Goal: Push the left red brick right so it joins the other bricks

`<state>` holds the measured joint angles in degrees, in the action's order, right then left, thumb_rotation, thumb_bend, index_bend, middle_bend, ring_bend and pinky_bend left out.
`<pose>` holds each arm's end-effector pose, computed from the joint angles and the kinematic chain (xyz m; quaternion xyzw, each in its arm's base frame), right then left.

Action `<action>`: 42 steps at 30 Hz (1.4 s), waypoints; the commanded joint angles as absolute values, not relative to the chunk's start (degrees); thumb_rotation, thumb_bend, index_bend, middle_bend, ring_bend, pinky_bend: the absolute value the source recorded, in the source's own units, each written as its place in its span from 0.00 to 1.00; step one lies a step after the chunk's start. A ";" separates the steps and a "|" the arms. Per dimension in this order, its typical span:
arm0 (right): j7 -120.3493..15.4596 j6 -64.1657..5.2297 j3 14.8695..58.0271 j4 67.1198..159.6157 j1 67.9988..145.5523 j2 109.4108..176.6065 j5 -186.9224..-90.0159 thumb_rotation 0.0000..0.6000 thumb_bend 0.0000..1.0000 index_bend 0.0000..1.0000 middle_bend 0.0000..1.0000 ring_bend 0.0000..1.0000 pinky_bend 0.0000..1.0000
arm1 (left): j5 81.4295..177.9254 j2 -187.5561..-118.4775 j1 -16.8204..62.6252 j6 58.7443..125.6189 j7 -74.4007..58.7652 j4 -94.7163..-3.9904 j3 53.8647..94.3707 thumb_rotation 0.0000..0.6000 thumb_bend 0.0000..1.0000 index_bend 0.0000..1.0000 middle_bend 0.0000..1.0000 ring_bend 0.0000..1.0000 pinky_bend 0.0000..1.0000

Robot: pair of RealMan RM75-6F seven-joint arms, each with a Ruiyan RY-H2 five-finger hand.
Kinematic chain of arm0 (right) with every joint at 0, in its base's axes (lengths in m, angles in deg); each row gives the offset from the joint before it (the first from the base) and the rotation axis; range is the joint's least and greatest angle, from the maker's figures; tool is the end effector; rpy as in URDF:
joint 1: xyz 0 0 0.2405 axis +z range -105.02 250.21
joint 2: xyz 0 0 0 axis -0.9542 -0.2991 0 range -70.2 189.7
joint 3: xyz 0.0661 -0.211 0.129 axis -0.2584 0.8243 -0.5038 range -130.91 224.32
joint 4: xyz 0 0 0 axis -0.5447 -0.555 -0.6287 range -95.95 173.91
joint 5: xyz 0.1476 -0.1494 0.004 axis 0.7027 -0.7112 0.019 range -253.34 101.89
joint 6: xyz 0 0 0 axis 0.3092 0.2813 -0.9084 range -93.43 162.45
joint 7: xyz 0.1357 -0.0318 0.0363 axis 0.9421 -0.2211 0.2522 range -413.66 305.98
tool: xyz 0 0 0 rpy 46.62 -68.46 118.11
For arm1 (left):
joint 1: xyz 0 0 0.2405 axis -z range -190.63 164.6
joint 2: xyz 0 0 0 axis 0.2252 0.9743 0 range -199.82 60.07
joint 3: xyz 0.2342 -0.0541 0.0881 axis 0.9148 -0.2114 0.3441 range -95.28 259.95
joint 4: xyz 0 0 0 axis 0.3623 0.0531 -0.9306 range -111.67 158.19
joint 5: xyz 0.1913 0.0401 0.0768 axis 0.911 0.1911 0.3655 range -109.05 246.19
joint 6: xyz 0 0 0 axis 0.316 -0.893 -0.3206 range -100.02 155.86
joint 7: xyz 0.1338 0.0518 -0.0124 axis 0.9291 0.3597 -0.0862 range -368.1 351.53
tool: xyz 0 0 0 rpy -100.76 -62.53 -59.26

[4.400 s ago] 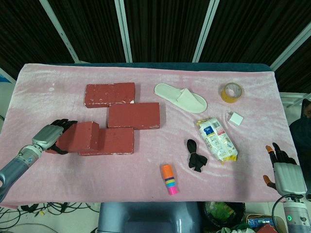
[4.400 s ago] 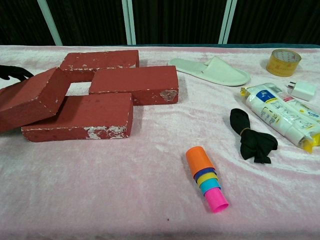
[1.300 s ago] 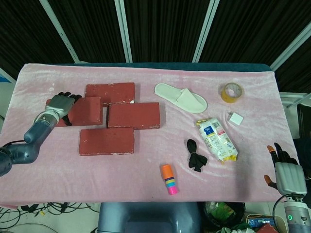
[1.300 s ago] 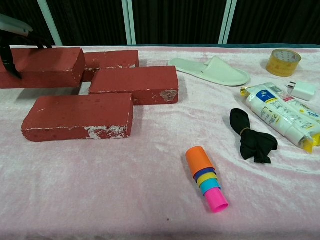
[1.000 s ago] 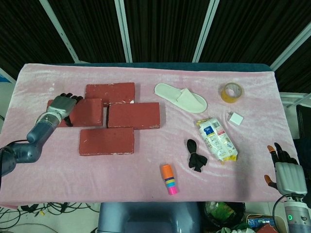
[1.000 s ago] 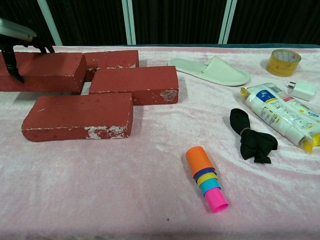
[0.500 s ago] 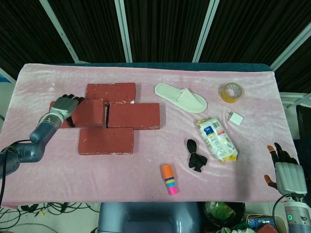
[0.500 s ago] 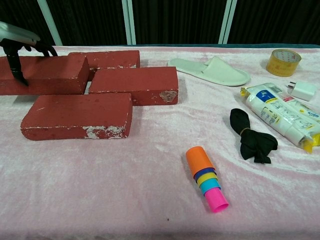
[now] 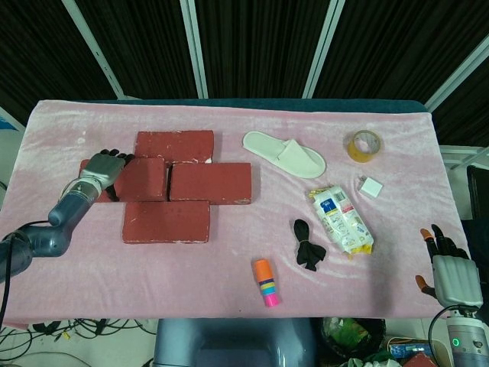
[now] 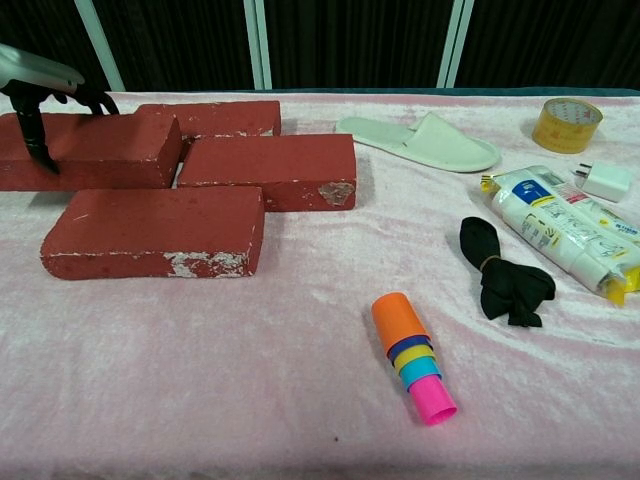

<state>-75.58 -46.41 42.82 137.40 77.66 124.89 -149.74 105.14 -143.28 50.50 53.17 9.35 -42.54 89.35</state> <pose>-0.3168 -0.1811 0.1448 0.6025 -0.3806 0.2535 0.6541 -0.2247 0.4530 0.0861 -0.7669 -0.3932 -0.1037 0.4965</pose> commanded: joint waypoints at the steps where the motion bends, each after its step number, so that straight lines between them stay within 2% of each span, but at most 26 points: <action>1: -75.59 -46.41 42.81 137.41 77.66 124.91 -149.69 1.00 0.16 0.13 0.04 0.16 0.29 | 105.55 -143.19 50.44 53.22 9.28 -42.71 89.38 1.00 0.19 0.13 0.19 0.03 0.08; 42: -75.76 -46.30 42.66 137.63 77.68 124.93 -148.95 1.00 0.16 0.13 0.04 0.16 0.29 | 104.34 -145.30 51.21 53.97 10.06 -41.56 89.65 1.00 0.19 0.13 0.19 0.03 0.08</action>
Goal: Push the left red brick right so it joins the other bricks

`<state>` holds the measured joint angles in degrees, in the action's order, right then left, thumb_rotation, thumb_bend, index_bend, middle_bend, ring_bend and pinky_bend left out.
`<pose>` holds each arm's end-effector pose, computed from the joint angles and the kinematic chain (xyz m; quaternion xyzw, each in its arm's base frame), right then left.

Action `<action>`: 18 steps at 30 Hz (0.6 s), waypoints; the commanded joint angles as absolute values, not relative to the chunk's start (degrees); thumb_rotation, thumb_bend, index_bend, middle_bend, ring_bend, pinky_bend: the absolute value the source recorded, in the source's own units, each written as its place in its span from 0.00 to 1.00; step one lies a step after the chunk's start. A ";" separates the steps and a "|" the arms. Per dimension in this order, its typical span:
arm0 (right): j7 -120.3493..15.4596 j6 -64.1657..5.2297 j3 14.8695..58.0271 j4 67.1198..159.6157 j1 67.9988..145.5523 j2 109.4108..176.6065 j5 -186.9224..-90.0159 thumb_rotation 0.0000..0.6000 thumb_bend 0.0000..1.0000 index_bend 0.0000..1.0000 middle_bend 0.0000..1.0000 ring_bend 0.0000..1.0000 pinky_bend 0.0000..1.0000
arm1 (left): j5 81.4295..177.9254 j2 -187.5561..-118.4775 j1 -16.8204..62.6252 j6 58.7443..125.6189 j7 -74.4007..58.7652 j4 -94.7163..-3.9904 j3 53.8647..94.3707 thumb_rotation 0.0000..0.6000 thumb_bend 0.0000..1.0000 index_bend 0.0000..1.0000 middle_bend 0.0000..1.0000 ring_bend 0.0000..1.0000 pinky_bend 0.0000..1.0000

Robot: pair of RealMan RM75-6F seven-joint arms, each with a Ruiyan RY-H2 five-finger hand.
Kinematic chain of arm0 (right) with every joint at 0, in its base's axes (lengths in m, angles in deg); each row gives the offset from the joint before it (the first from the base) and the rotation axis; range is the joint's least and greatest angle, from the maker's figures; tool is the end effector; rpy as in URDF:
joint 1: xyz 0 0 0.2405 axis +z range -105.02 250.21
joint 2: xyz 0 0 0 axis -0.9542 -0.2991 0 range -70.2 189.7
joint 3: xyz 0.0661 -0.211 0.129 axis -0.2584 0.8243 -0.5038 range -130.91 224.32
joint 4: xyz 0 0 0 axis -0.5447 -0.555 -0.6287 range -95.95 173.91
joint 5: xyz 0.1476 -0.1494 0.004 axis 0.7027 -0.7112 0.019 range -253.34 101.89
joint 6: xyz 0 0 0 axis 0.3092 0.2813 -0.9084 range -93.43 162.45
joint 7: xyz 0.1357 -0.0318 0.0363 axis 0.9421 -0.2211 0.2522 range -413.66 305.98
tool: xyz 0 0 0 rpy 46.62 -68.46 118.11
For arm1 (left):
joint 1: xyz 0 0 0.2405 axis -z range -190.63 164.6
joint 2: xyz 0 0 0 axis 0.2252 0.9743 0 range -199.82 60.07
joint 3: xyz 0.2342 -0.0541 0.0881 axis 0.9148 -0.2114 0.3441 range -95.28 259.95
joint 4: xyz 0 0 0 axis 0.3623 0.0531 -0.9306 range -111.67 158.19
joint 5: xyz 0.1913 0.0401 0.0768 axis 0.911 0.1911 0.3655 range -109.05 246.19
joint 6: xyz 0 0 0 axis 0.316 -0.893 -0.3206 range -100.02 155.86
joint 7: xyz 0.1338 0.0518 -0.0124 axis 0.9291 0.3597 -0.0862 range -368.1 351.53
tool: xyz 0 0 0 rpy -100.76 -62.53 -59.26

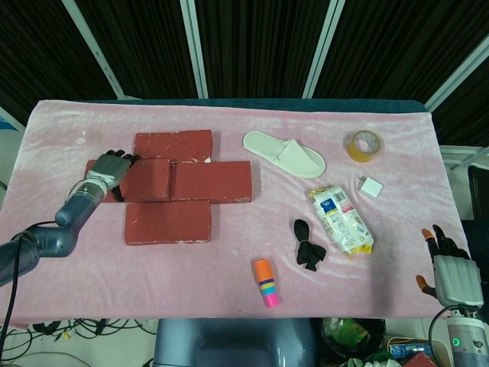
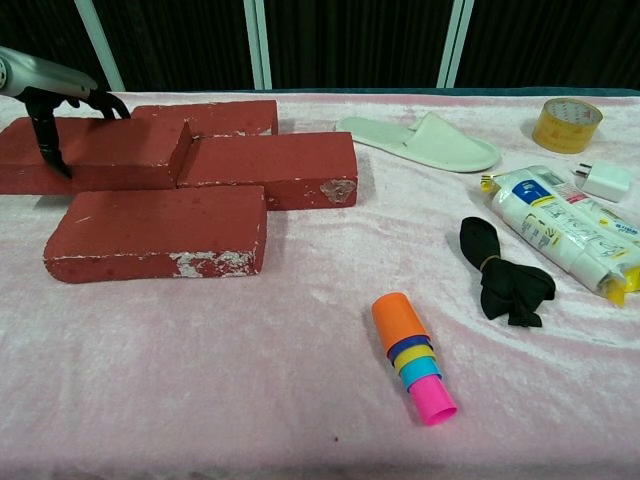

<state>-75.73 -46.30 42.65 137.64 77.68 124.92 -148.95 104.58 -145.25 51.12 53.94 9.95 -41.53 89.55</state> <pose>-0.3175 -0.1814 0.1448 0.5986 -0.3850 0.2515 0.6559 -0.2194 0.4549 0.0749 -0.7709 -0.3874 -0.1072 0.4940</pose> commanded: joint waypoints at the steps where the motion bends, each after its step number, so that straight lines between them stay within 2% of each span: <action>1: -75.78 -46.31 42.66 137.63 77.69 124.93 -148.97 1.00 0.16 0.13 0.04 0.16 0.29 | 104.20 -145.32 51.26 54.02 10.12 -41.58 89.68 1.00 0.19 0.13 0.19 0.03 0.08; 7: -75.73 -46.33 42.64 137.66 77.69 124.92 -148.92 1.00 0.15 0.13 0.04 0.16 0.29 | 103.47 -145.37 51.53 54.26 10.48 -41.80 89.92 1.00 0.18 0.12 0.19 0.03 0.08; 18: -75.87 -46.43 42.67 137.64 77.69 125.00 -148.98 1.00 0.16 0.13 0.04 0.16 0.29 | 101.97 -145.08 52.16 53.92 11.04 -42.47 90.59 1.00 0.09 0.05 0.15 0.00 0.07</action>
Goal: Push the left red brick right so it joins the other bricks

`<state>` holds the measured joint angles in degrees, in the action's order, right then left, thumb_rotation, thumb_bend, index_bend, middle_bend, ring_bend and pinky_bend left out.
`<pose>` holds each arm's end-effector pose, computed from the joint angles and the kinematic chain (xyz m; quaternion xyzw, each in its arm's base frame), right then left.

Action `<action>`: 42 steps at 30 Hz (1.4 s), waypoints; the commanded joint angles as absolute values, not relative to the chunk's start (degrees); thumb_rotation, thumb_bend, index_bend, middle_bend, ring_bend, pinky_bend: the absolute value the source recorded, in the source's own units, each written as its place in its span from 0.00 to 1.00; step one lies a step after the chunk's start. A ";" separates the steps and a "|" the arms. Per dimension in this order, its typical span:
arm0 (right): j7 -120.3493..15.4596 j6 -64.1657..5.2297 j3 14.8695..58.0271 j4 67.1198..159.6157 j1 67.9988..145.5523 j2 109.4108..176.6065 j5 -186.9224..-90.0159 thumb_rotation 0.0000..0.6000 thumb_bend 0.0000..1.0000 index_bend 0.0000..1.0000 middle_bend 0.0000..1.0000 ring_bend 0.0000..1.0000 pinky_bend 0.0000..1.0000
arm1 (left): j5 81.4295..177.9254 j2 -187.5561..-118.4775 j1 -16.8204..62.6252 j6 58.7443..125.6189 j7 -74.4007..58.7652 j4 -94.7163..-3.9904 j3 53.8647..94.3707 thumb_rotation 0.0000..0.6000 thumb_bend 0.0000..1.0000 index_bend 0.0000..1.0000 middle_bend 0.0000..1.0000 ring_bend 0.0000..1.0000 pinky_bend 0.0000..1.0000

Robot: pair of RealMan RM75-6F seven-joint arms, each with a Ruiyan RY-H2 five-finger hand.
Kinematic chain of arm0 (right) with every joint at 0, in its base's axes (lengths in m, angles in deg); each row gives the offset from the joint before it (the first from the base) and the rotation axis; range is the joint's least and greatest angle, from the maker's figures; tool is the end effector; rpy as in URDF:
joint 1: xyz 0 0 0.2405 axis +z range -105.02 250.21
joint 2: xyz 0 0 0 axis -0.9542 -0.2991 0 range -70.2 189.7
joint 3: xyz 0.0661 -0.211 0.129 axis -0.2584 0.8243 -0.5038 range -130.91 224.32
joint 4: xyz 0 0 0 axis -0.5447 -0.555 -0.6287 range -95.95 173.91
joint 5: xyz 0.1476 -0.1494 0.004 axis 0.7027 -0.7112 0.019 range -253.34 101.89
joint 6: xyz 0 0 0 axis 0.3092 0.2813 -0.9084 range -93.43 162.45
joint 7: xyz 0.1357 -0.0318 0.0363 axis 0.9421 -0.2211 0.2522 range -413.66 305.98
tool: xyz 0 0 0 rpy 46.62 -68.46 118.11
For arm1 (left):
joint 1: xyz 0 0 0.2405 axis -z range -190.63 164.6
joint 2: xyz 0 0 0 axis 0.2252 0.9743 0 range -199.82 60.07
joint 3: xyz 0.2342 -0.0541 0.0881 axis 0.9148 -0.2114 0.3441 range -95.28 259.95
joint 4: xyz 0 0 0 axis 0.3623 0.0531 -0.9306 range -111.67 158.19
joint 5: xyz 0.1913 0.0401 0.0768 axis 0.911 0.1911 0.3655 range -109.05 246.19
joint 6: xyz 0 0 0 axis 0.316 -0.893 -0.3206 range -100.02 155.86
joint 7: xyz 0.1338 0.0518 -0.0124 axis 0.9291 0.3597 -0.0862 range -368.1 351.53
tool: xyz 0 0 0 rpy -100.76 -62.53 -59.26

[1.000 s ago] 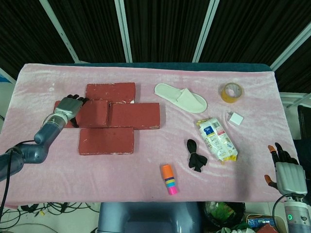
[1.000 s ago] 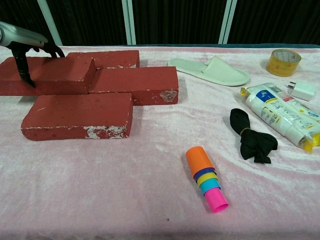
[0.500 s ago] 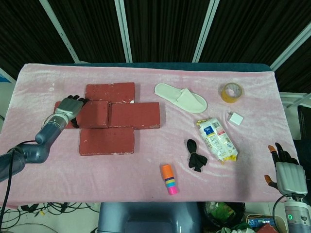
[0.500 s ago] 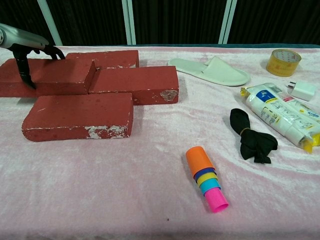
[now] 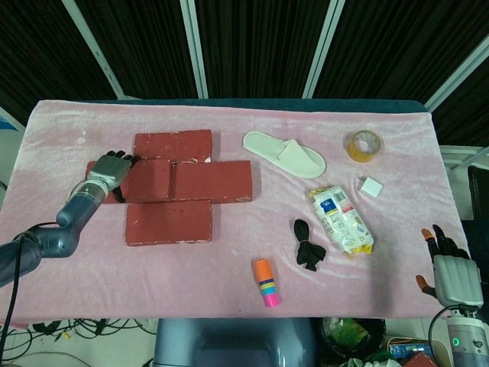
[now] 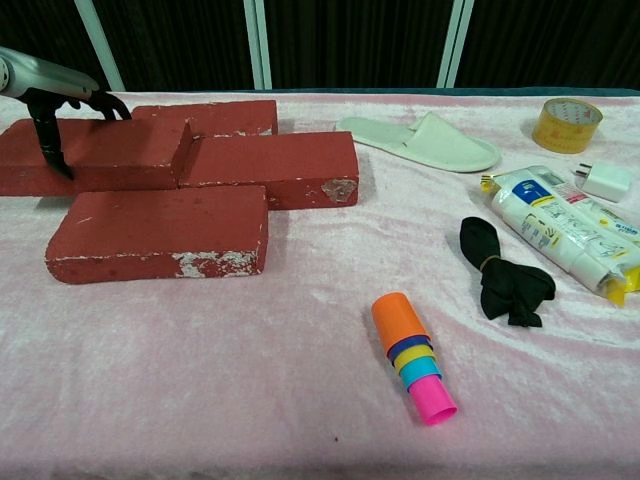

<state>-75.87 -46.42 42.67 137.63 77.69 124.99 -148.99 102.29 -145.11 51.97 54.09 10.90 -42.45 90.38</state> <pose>-0.3172 -0.1814 0.1447 0.5988 -0.3839 0.2516 0.6564 -0.2174 0.4535 0.0736 -0.7695 -0.3924 -0.1037 0.4930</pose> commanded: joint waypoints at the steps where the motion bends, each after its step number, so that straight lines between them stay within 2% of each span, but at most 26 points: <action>1: -75.87 -46.43 42.66 137.65 77.69 125.00 -148.96 1.00 0.16 0.13 0.04 0.16 0.29 | 101.86 -145.08 52.21 53.88 11.08 -42.49 90.65 1.00 0.09 0.04 0.15 0.00 0.07; 8: -75.95 -46.39 42.68 137.65 77.72 125.01 -148.93 1.00 0.15 0.13 0.04 0.16 0.29 | 100.89 -144.50 52.98 53.28 11.25 -43.45 91.33 1.00 0.05 0.00 0.10 0.00 0.05; 25: -75.93 -46.36 42.63 137.73 77.72 124.97 -148.70 1.00 0.16 0.13 0.04 0.16 0.29 | 97.29 -144.99 53.97 56.09 12.68 -44.98 92.72 1.00 0.02 0.00 0.09 0.00 0.03; 30: -75.92 -46.30 42.65 137.69 77.74 124.96 -148.68 1.00 0.16 0.13 0.04 0.16 0.29 | 96.98 -143.50 54.00 57.85 12.28 -47.34 91.90 1.00 0.02 0.00 0.09 0.00 0.02; 37: -76.03 -46.35 42.72 137.70 77.73 124.99 -148.76 1.00 0.15 0.13 0.04 0.16 0.29 | 102.10 -138.74 51.41 60.47 9.45 -51.90 89.93 1.00 0.02 0.00 0.09 0.00 0.02; 42: -76.15 -46.48 42.64 137.66 77.70 125.02 -148.65 1.00 0.15 0.13 0.04 0.16 0.29 | 109.75 -134.38 47.37 62.56 4.97 -54.88 88.15 1.00 0.03 0.00 0.09 0.00 0.01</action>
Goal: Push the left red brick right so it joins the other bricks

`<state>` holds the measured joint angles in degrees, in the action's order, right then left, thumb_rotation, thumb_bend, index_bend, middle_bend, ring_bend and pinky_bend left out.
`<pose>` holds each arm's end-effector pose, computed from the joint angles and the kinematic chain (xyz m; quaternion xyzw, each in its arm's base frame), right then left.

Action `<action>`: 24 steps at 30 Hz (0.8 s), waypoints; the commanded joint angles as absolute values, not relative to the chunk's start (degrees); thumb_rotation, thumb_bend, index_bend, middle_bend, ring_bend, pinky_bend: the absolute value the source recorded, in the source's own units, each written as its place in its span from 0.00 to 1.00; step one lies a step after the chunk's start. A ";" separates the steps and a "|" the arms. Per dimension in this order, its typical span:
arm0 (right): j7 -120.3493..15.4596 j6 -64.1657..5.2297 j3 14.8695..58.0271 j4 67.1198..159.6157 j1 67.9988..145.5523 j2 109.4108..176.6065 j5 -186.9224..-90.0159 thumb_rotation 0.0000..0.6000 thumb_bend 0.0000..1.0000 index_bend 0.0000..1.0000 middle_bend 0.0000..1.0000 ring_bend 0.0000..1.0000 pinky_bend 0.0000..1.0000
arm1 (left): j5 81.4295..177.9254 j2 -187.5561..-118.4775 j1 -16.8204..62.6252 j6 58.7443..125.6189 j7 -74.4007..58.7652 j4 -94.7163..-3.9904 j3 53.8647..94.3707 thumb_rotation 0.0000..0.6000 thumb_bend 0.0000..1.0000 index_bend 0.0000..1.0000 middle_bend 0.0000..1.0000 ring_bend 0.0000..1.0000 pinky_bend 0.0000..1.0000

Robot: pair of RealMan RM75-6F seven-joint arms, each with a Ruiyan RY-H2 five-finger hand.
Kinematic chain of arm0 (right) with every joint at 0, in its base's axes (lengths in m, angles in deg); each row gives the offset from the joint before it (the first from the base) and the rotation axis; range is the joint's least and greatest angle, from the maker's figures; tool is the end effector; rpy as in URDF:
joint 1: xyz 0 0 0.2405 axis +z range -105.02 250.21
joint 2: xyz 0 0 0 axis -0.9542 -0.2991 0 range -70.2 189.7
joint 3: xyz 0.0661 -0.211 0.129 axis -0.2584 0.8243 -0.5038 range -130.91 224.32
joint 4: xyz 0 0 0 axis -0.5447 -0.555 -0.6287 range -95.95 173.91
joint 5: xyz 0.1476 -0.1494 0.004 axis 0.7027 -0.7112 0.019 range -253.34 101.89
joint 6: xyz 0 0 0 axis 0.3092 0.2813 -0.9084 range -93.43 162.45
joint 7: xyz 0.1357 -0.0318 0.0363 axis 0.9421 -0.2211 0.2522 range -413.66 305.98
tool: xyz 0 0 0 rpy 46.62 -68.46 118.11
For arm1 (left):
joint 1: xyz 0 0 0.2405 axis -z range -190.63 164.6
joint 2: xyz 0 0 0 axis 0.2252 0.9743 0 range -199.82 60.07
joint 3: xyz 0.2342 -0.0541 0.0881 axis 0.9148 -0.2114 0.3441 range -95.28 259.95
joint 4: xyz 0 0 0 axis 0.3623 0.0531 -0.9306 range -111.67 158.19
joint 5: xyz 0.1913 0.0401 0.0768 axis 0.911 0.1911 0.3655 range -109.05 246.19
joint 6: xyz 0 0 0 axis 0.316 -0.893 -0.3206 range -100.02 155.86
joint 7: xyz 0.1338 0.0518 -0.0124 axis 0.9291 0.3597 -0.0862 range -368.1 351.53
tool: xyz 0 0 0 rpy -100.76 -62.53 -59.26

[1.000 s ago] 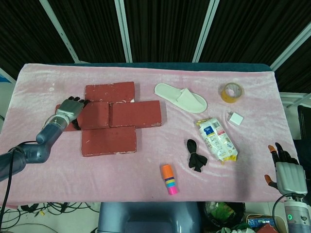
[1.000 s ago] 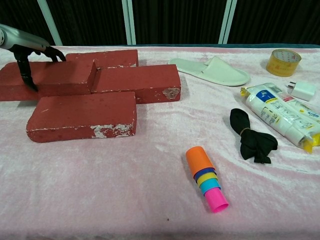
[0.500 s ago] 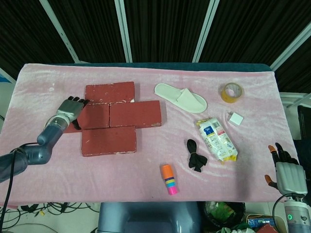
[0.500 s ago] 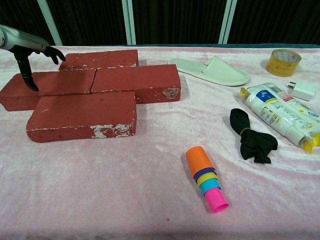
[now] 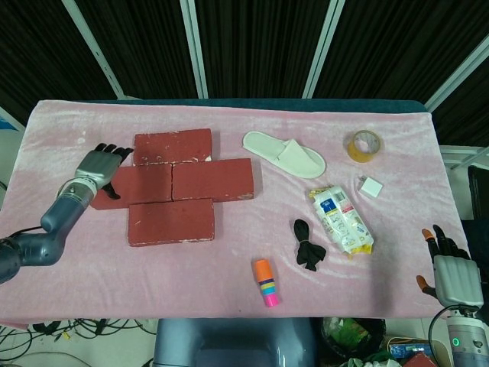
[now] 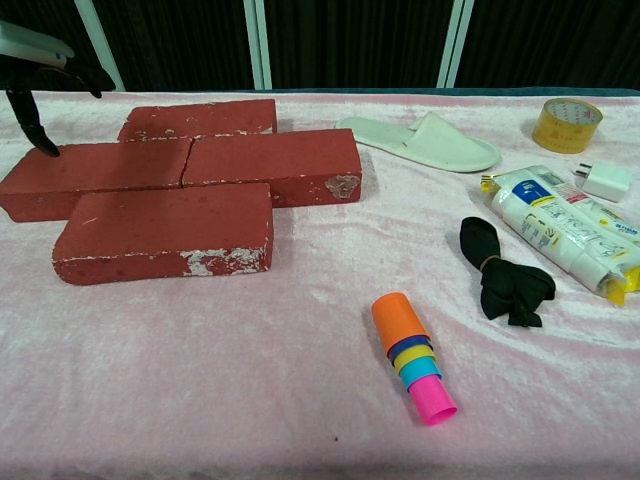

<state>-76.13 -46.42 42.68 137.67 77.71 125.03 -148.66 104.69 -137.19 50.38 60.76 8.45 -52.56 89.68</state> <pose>-0.3177 -0.1813 0.1445 0.5980 -0.3846 0.2492 0.6576 -0.2120 0.4381 0.1092 -0.7521 -0.3939 -0.1428 0.5088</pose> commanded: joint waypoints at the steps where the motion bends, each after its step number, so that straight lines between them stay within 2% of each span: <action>1: -76.16 -46.51 42.63 137.65 77.70 125.02 -148.66 1.00 0.15 0.13 0.04 0.16 0.29 | 111.30 -133.62 46.33 63.59 3.77 -55.51 87.70 1.00 0.03 0.00 0.09 0.00 0.01; 7: -76.26 -46.66 42.59 137.52 77.73 125.05 -148.85 1.00 0.16 0.13 0.04 0.16 0.29 | 121.67 -129.19 37.82 74.44 -5.93 -60.65 85.73 1.00 0.03 0.00 0.08 0.00 0.00; 8: -76.16 -46.81 42.52 137.47 77.74 125.06 -148.98 1.00 0.16 0.13 0.04 0.16 0.29 | 124.91 -127.70 34.49 78.82 -9.07 -62.81 86.02 1.00 0.03 0.00 0.07 0.00 0.00; 14: -75.47 -47.94 42.62 136.67 77.73 125.20 -151.18 1.00 0.16 0.13 0.03 0.15 0.26 | 141.53 -124.79 19.91 98.01 -17.83 -65.57 91.41 1.00 0.03 0.00 0.04 0.00 0.00; 20: -72.71 -49.47 42.55 135.11 77.58 125.59 -154.00 1.00 0.16 0.12 0.02 0.15 0.25 | 148.58 -126.37 9.85 108.89 -18.96 -63.67 94.57 1.00 0.03 0.00 0.04 0.00 0.00; 24: -71.72 -50.38 42.58 133.85 77.50 125.92 -155.62 1.00 0.16 0.12 0.02 0.15 0.25 | 152.27 -127.52 5.15 113.07 -20.28 -62.30 95.88 1.00 0.03 0.00 0.04 0.00 0.00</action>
<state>-71.85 -50.19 42.55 134.06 77.54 125.81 -155.40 150.36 -126.94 7.54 110.99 -18.87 -63.07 94.45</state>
